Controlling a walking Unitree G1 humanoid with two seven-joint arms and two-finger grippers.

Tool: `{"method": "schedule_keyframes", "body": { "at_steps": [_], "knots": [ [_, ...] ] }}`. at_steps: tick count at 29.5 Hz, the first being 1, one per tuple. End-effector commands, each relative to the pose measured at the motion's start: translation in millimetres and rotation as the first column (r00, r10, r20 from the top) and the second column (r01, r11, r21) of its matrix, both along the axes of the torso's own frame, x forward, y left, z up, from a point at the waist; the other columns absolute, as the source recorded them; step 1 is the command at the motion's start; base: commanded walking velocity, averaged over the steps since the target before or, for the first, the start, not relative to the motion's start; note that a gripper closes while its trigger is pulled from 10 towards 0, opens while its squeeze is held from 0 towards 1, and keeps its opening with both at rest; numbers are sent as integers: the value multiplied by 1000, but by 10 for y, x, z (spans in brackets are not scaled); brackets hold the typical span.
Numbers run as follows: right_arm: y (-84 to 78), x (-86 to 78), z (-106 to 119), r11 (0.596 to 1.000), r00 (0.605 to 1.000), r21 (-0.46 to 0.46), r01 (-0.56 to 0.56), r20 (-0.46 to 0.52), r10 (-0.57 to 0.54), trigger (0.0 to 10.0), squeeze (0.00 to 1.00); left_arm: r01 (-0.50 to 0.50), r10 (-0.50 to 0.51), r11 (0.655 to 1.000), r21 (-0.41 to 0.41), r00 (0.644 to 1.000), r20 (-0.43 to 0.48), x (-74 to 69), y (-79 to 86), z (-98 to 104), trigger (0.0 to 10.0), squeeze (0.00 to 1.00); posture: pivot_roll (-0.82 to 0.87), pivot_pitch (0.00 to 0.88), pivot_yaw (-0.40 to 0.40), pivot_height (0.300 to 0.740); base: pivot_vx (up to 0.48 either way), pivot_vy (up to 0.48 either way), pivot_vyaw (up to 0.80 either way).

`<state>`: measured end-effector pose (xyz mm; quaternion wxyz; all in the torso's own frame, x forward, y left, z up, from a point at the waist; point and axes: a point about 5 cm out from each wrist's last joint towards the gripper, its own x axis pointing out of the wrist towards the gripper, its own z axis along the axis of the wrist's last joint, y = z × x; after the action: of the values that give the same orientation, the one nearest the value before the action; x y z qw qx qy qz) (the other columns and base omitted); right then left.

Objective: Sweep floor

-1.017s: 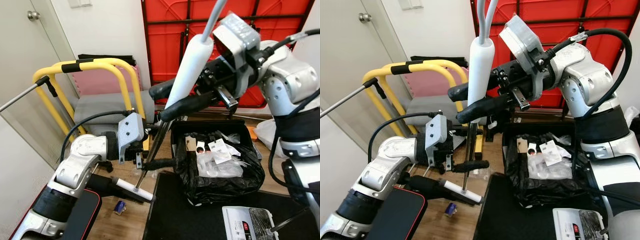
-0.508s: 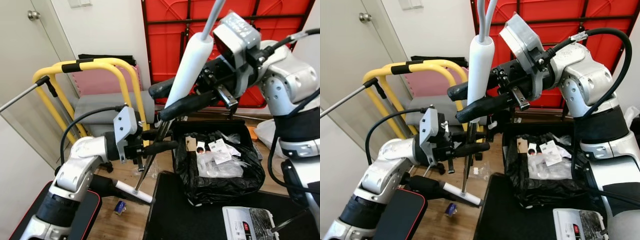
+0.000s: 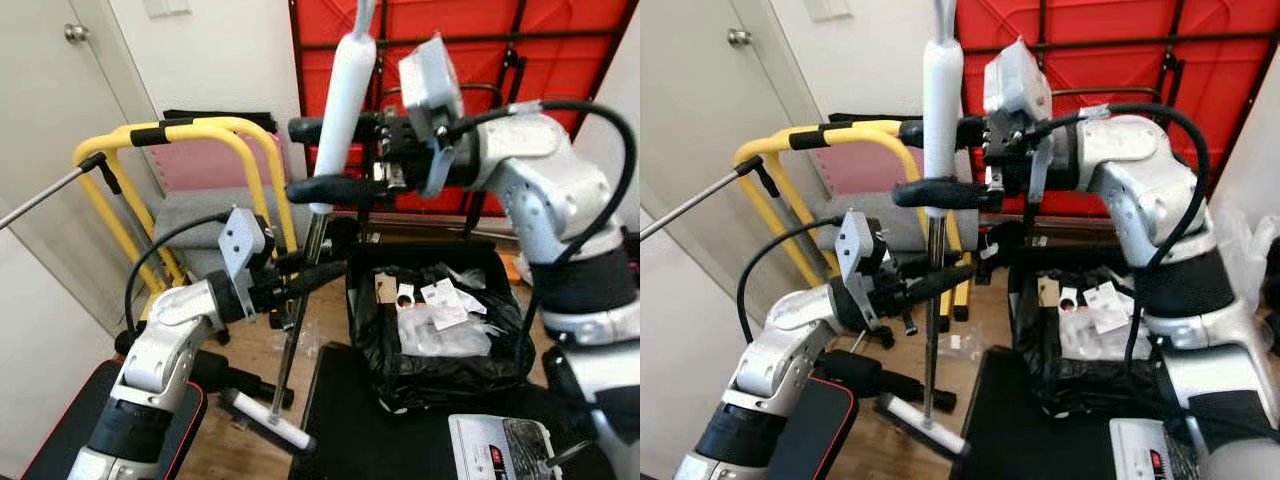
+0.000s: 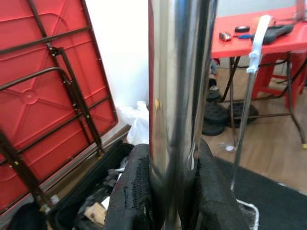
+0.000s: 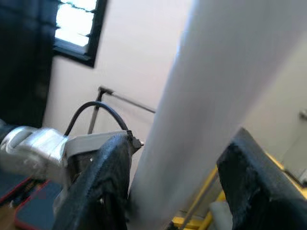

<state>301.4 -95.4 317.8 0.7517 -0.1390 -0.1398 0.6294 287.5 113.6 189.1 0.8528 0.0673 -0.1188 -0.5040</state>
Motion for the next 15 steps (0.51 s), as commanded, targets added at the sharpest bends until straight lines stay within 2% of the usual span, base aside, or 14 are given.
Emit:
{"method": "schedule_keyframes", "body": {
  "at_steps": [1, 5, 8, 9, 10, 11, 12, 15],
  "knots": [
    [60, -33, -71, 1000, 999, 0, 29, -43, -29, 10000, 0, -144, 145, 989, -35, 988, 56, 66, 43, 91, 0, 0, -208, 0, 77, 740, 0, 0, 0],
    [113, -99, -141, 998, 994, 67, 3, -105, 4, 10000, 0, -109, 110, 994, -23, 992, 56, 25, -20, 50, 0, 0, -215, 0, 78, 740, 0, 0, 0],
    [123, -107, -135, 996, 994, 89, 4, -113, 7, 10000, 0, -105, 106, 994, -20, 993, 56, 16, -36, 38, 0, 0, -215, 0, 78, 740, 0, 0, 0],
    [127, -102, -114, 994, 992, 107, 8, -124, 5, 5137, 0, -99, 99, 995, -12, 994, 54, 7, -51, 21, 0, 0, -215, 0, 78, 740, 0, 0, 0],
    [127, -102, -114, 994, 992, 107, 8, -124, 5, 5137, 0, -99, 99, 995, -12, 994, 54, 7, -51, 21, 0, 0, -215, 0, 78, 740, 0, 0, 0],
    [129, -97, -99, 993, 991, 117, 13, -131, 3, 4353, 0, -95, 95, 995, -7, 994, 53, 1, -60, 10, 0, 0, -215, 0, 78, 740, 0, 0, 0],
    [124, -98, -84, 992, 991, 122, 19, -137, -2, 0, 0, -88, 88, 996, -2, 995, 51, -10, -70, -6, 0, 0, -215, 0, 78, 740, 0, 0, 0],
    [107, -123, -65, 992, 990, 122, 21, -142, -3, 0, 0, -76, 76, 997, 6, 996, 46, -27, -84, -37, 0, 0, -221, 0, 76, 740, 0, 0, 0]
  ]
}}
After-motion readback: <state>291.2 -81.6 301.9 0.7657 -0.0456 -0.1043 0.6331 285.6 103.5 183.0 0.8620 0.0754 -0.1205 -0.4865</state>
